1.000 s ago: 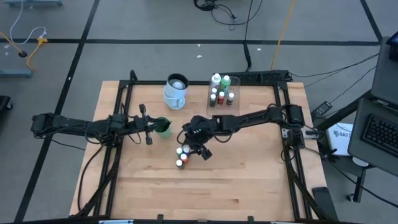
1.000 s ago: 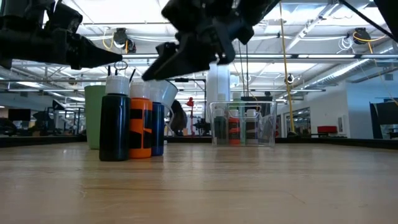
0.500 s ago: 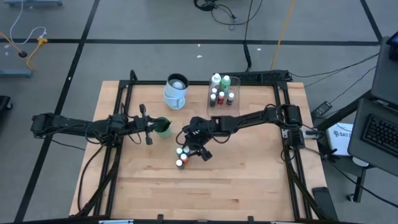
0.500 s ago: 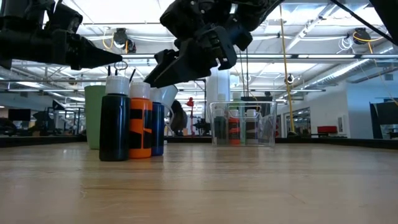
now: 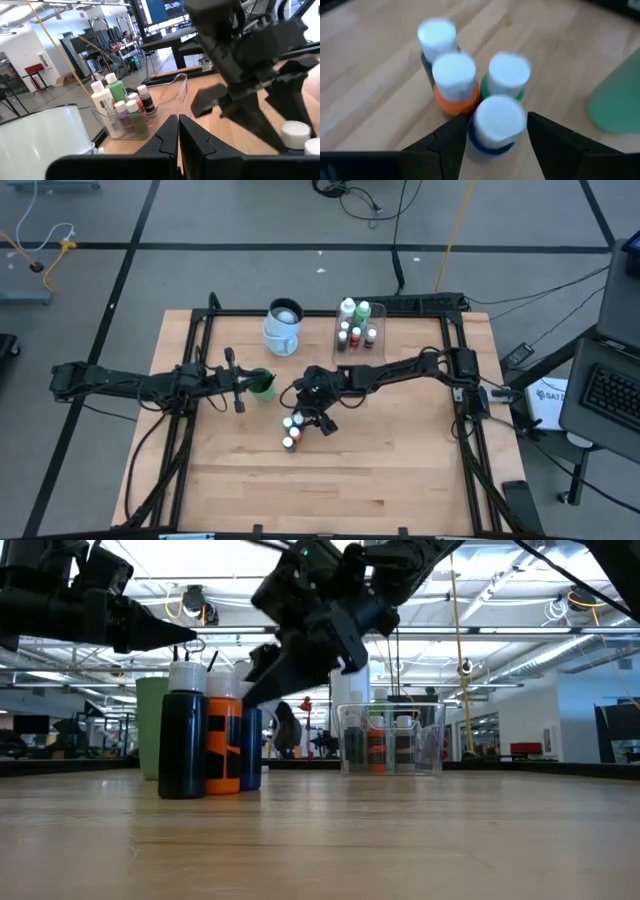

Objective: Pick & Place Paint Supplies
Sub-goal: Put the dark blue paint bottle into the transparent bin

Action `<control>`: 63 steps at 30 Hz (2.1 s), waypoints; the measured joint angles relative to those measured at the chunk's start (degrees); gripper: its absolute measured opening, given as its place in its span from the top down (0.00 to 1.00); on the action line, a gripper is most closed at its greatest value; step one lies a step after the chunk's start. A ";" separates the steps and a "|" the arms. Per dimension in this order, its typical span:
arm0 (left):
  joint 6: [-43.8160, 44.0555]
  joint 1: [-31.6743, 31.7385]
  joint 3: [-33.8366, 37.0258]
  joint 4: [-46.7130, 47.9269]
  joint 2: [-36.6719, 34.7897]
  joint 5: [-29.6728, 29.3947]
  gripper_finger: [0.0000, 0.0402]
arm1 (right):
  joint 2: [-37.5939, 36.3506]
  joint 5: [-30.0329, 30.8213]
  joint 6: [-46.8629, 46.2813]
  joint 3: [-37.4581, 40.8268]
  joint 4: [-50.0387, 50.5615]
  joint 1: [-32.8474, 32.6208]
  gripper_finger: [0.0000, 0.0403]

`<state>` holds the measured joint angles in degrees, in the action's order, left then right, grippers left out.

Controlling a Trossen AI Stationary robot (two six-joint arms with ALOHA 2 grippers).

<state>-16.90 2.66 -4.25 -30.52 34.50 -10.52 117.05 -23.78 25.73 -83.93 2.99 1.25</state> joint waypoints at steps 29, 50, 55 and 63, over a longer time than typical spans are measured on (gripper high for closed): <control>-0.70 0.00 -0.02 1.13 -0.02 -0.02 0.95 | -9.55 6.00 -4.35 -0.04 10.25 0.24 0.71; -0.75 0.00 0.00 0.93 -0.02 -0.04 0.95 | -47.71 19.29 -8.95 15.32 21.98 15.76 0.71; -0.75 0.00 0.00 0.74 -0.02 -0.07 0.95 | -50.47 14.76 -9.28 27.83 9.15 24.14 0.72; -1.42 0.00 0.00 0.74 -0.02 -0.48 0.95 | -42.31 14.56 -12.59 30.95 3.69 26.57 0.71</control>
<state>-18.32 2.66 -4.25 -29.79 34.48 -11.00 74.74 -9.22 13.13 -52.98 6.69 27.81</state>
